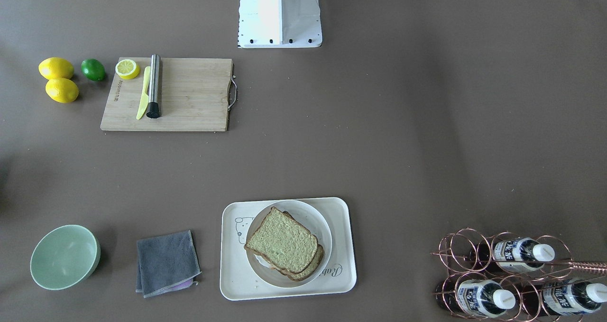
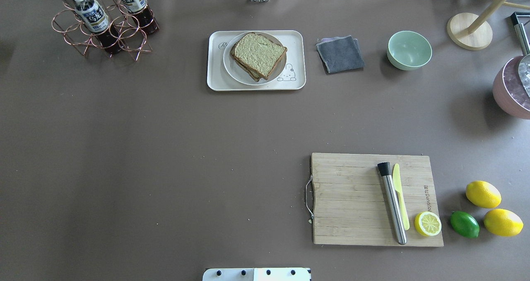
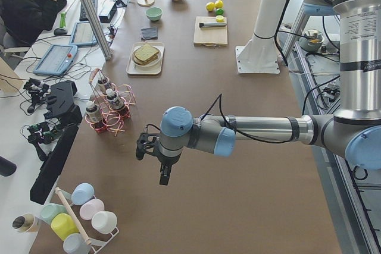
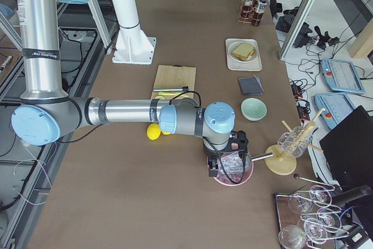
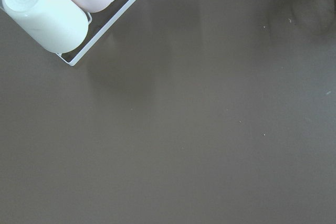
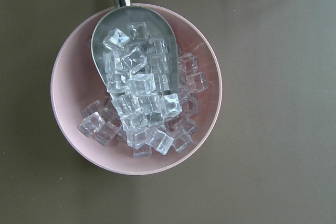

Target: Make sandwich and place on tray

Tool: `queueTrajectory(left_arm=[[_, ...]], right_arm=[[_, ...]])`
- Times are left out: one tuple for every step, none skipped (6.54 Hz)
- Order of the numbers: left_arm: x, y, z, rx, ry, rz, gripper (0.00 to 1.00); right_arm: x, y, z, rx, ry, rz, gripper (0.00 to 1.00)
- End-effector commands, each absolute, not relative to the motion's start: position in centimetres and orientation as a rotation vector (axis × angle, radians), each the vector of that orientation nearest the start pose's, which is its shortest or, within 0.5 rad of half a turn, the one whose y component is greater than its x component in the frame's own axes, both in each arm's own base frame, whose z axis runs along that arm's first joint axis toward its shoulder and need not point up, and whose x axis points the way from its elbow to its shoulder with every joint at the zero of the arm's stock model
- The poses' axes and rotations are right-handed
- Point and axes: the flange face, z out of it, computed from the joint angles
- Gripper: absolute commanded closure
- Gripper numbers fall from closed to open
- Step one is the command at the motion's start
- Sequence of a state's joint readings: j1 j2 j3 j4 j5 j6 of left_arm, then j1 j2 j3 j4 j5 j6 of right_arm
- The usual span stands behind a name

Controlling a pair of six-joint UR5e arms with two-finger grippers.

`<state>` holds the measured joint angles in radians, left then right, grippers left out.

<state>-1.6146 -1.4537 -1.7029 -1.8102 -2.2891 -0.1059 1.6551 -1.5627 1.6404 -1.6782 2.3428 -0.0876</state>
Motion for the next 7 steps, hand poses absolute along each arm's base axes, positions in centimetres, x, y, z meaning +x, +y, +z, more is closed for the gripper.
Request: queueTrajectory(left_arm=[[-7.0, -46.4, 61.7, 0.217, 0.714, -0.017, 0.03], [-6.2, -46.6, 61.4, 0.214, 0.719, -0.012, 0.03], [-5.9, -46.9, 60.8, 0.214, 0.723, -0.022, 0.03], [-5.8, -46.7, 60.9, 0.217, 0.725, -0.018, 0.03], [-5.8, -46.7, 60.9, 0.219, 0.725, -0.017, 0.03], [-5.7, -46.7, 60.9, 0.219, 0.727, -0.015, 0.03], [-5.7, -46.5, 61.0, 0.214, 0.741, -0.016, 0.03]], right_arm=[[10.4, -48.4, 63.3, 0.035, -0.771, 0.010, 0.01], [10.4, -48.3, 63.4, 0.033, -0.771, 0.010, 0.01], [10.5, -47.9, 63.8, 0.026, -0.772, 0.014, 0.01], [10.5, -47.8, 63.8, 0.026, -0.772, 0.015, 0.01], [10.4, -47.8, 63.8, 0.024, -0.772, 0.014, 0.01], [10.4, -47.7, 63.8, 0.026, -0.772, 0.013, 0.01], [10.4, -47.8, 63.6, 0.029, -0.772, 0.013, 0.01]])
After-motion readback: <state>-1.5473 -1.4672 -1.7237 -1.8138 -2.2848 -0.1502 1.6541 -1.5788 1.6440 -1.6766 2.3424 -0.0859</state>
